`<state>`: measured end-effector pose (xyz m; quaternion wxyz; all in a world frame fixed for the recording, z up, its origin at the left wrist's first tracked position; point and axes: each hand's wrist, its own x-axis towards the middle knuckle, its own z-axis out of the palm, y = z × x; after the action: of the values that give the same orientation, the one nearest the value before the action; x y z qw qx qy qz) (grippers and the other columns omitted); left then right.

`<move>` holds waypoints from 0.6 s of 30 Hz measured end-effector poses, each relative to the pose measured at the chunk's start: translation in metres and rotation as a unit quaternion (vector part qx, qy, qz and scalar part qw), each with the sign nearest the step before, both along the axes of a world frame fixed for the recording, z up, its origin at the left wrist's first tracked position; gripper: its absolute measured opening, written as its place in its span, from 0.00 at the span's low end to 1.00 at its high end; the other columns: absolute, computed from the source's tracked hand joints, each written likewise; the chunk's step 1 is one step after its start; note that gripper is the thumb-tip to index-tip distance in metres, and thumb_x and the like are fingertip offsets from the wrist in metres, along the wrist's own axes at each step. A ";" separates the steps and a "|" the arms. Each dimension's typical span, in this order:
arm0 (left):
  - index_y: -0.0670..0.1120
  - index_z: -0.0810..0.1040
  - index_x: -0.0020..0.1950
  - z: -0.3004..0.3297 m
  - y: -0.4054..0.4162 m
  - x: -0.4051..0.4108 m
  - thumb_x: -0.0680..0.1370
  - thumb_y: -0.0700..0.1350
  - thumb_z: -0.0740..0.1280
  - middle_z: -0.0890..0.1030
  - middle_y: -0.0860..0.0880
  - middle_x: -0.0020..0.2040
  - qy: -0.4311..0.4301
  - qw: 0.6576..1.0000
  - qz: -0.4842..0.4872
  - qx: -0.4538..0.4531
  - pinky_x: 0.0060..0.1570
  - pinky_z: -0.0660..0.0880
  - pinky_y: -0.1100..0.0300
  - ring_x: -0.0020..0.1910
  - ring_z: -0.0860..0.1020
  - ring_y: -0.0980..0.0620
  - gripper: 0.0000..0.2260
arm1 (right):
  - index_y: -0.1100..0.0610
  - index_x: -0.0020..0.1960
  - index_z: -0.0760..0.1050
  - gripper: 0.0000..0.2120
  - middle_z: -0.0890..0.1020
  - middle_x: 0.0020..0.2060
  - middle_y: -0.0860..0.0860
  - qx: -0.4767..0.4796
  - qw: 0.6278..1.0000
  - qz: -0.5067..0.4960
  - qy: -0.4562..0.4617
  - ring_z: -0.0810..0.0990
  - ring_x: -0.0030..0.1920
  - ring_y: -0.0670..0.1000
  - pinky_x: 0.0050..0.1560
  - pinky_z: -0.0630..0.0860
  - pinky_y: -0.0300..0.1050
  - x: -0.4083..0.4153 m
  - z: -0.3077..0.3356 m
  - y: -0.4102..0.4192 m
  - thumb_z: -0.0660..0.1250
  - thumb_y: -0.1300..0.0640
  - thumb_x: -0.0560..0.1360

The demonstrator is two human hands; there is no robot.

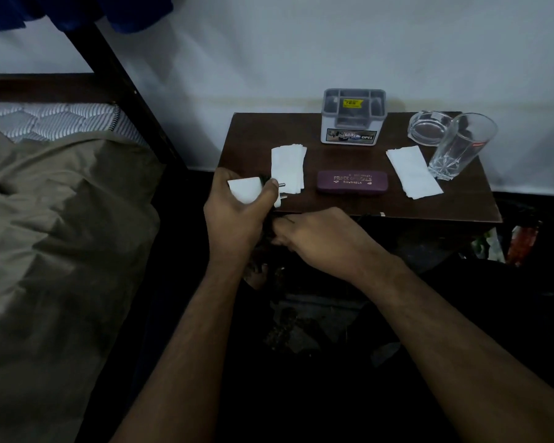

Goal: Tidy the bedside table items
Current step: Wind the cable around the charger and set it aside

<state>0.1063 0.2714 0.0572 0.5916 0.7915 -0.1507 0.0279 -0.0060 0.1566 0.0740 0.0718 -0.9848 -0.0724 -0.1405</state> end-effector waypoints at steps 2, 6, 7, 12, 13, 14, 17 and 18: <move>0.49 0.72 0.46 0.001 -0.001 0.000 0.67 0.57 0.78 0.80 0.57 0.37 -0.017 1.000 0.006 0.011 0.34 0.75 0.69 0.35 0.79 0.66 0.20 | 0.53 0.48 0.78 0.07 0.83 0.40 0.48 0.000 1.000 -0.001 -0.011 0.84 0.42 0.52 0.30 0.68 0.44 -0.001 0.003 -0.003 0.67 0.50 0.79; 0.50 0.72 0.49 0.002 -0.001 -0.003 0.69 0.54 0.77 0.78 0.58 0.39 -0.059 0.997 0.021 0.038 0.32 0.71 0.75 0.38 0.79 0.69 0.19 | 0.51 0.46 0.81 0.08 0.82 0.36 0.46 -0.033 0.998 -0.004 -0.049 0.84 0.39 0.50 0.28 0.67 0.42 -0.005 0.008 -0.006 0.71 0.47 0.77; 0.51 0.72 0.50 0.002 -0.001 -0.003 0.69 0.54 0.77 0.78 0.58 0.40 -0.070 0.996 0.020 0.050 0.32 0.71 0.75 0.39 0.79 0.68 0.18 | 0.51 0.46 0.80 0.09 0.83 0.37 0.46 -0.041 0.998 -0.006 -0.048 0.84 0.39 0.50 0.29 0.67 0.42 -0.005 0.008 -0.005 0.71 0.46 0.77; 0.50 0.75 0.48 -0.001 0.001 0.001 0.69 0.52 0.77 0.79 0.58 0.39 -0.085 0.987 -0.048 0.126 0.34 0.69 0.76 0.39 0.77 0.69 0.15 | 0.50 0.43 0.80 0.09 0.83 0.36 0.46 -0.070 0.996 -0.010 -0.061 0.83 0.40 0.49 0.30 0.69 0.43 -0.006 0.006 -0.007 0.71 0.46 0.77; 0.49 0.76 0.47 -0.002 0.001 0.001 0.69 0.51 0.78 0.80 0.57 0.39 -0.083 0.984 -0.072 0.143 0.34 0.69 0.76 0.39 0.77 0.68 0.15 | 0.50 0.43 0.80 0.09 0.82 0.36 0.45 -0.068 0.995 -0.011 -0.065 0.82 0.40 0.49 0.30 0.69 0.43 -0.006 0.007 -0.009 0.70 0.46 0.77; 0.49 0.76 0.47 -0.003 0.002 0.001 0.70 0.51 0.78 0.81 0.56 0.39 -0.075 0.981 -0.096 0.151 0.34 0.69 0.75 0.38 0.77 0.68 0.14 | 0.50 0.42 0.80 0.10 0.82 0.36 0.45 -0.062 0.995 -0.014 -0.072 0.81 0.41 0.49 0.30 0.68 0.43 -0.007 0.009 -0.011 0.70 0.45 0.77; 0.48 0.78 0.46 -0.002 0.002 0.001 0.71 0.50 0.78 0.82 0.54 0.38 -0.001 0.976 -0.179 0.124 0.34 0.70 0.74 0.35 0.77 0.66 0.12 | 0.49 0.45 0.82 0.12 0.83 0.38 0.45 -0.005 0.996 -0.035 -0.079 0.80 0.43 0.49 0.31 0.72 0.45 -0.010 0.013 -0.021 0.67 0.42 0.78; 0.47 0.79 0.46 -0.001 0.002 0.000 0.72 0.50 0.77 0.83 0.54 0.37 0.032 0.973 -0.205 0.104 0.34 0.71 0.72 0.34 0.77 0.65 0.11 | 0.49 0.45 0.83 0.14 0.83 0.40 0.46 0.016 0.996 -0.043 -0.082 0.80 0.43 0.50 0.32 0.74 0.48 -0.011 0.015 -0.024 0.65 0.41 0.79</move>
<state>0.1059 0.2732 0.0566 0.5032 0.8016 -0.2932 -0.1349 -0.0169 0.1326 0.0886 0.0752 -0.9709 -0.0332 -0.2250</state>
